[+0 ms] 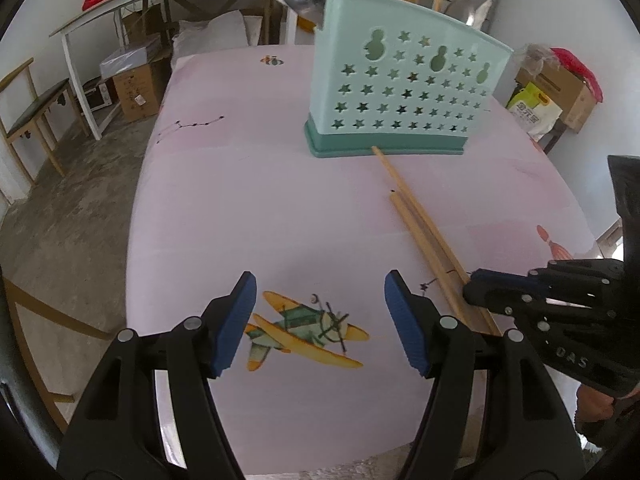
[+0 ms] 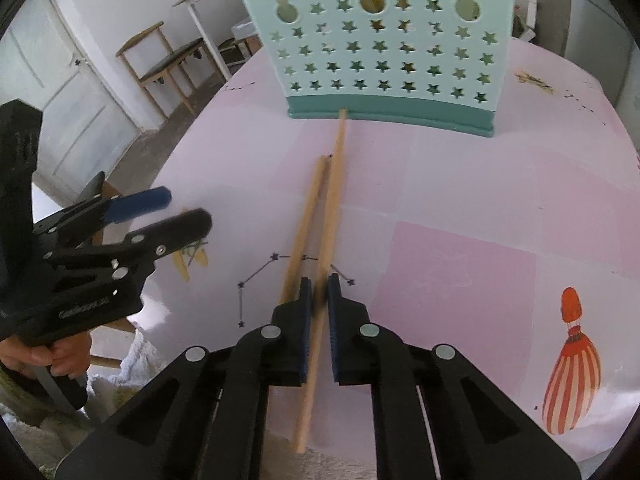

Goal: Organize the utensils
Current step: 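Move both open tools down to the remaining chopsticks on the table, then close the left tool on a chopstick while the right tool approaches another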

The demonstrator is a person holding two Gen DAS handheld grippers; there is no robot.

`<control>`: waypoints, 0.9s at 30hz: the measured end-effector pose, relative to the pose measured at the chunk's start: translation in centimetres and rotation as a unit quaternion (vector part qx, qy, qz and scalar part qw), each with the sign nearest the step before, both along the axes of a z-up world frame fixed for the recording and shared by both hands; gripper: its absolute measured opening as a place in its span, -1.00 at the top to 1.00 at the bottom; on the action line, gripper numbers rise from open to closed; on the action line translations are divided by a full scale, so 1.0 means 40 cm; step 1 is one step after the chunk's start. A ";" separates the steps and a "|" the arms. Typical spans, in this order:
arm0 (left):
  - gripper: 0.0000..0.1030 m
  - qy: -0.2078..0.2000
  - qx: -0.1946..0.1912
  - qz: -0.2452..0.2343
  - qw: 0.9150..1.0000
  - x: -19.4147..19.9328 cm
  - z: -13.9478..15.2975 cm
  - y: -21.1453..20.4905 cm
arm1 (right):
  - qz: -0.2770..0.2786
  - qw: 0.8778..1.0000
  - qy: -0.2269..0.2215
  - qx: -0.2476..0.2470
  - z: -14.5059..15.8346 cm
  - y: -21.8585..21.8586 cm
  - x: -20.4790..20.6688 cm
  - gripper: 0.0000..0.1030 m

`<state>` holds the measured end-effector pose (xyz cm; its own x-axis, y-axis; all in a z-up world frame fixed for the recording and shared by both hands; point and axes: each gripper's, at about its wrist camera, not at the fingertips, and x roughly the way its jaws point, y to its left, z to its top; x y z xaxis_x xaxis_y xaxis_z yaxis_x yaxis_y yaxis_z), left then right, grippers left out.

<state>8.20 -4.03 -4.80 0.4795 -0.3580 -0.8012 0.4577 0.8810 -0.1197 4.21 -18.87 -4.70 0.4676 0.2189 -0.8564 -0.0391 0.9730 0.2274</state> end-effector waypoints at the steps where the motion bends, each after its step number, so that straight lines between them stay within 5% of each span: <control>1: -0.22 -0.001 -0.004 -0.005 1.000 -0.003 0.001 -0.005 | -0.004 1.000 0.001 0.001 -0.002 -0.005 0.000 0.85; 9: -0.22 0.031 -0.058 -0.080 0.995 -0.037 0.003 -0.076 | -0.059 0.998 0.005 -0.002 -0.002 -0.084 -0.032 0.86; 20: 0.13 0.016 0.017 -0.103 0.994 -0.066 -0.030 -0.194 | -0.122 0.992 -0.002 0.027 -0.011 -0.171 -0.077 0.86; 25: 0.74 0.000 0.037 -0.070 0.997 -0.053 -0.032 -0.186 | -0.122 0.992 -0.009 0.033 -0.016 -0.172 -0.078 0.86; 27: 0.80 0.002 0.031 -0.058 0.998 -0.042 -0.031 -0.173 | -0.120 0.992 -0.012 0.035 -0.016 -0.173 -0.084 0.86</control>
<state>6.51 -10.94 -6.04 0.4337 -0.3614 -0.8254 0.5569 0.8277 -0.0698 0.86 -25.80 -5.33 0.5330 0.1578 -0.8313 0.1864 0.9364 0.2973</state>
